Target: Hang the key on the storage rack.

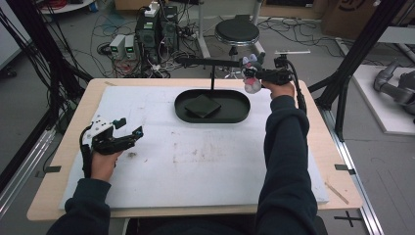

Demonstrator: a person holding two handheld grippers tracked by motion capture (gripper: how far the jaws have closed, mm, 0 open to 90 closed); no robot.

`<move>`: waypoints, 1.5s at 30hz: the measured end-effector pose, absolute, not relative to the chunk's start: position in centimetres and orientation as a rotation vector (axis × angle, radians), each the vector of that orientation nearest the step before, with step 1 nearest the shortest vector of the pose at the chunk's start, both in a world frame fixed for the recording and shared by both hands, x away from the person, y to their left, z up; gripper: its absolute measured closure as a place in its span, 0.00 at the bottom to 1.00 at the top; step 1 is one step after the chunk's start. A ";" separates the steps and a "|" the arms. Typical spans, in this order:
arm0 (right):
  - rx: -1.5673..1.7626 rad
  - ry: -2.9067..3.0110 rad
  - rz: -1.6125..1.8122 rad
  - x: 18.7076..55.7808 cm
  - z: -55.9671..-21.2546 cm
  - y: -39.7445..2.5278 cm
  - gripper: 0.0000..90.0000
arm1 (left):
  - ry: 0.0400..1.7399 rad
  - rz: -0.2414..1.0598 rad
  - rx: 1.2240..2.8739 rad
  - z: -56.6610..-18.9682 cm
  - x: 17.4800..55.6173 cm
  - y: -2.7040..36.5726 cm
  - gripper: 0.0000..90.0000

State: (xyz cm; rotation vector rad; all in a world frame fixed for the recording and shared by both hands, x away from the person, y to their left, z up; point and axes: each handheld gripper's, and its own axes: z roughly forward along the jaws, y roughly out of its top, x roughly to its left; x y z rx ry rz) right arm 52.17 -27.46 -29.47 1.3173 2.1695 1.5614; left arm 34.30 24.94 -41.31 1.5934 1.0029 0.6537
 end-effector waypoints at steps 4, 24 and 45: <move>1.281 2.199 1.512 51.9 -29.3 -27.5 0.49 | 1.004 0.655 1.592 -41.3 34.3 24.9 0.26; 1.295 2.226 1.142 52.3 -32.7 -25.6 0.49 | 1.011 0.661 1.603 -41.4 34.3 24.8 0.26; 1.281 2.111 1.042 52.3 -33.4 -23.9 0.22 | 1.012 0.649 1.596 -41.5 34.4 24.9 0.26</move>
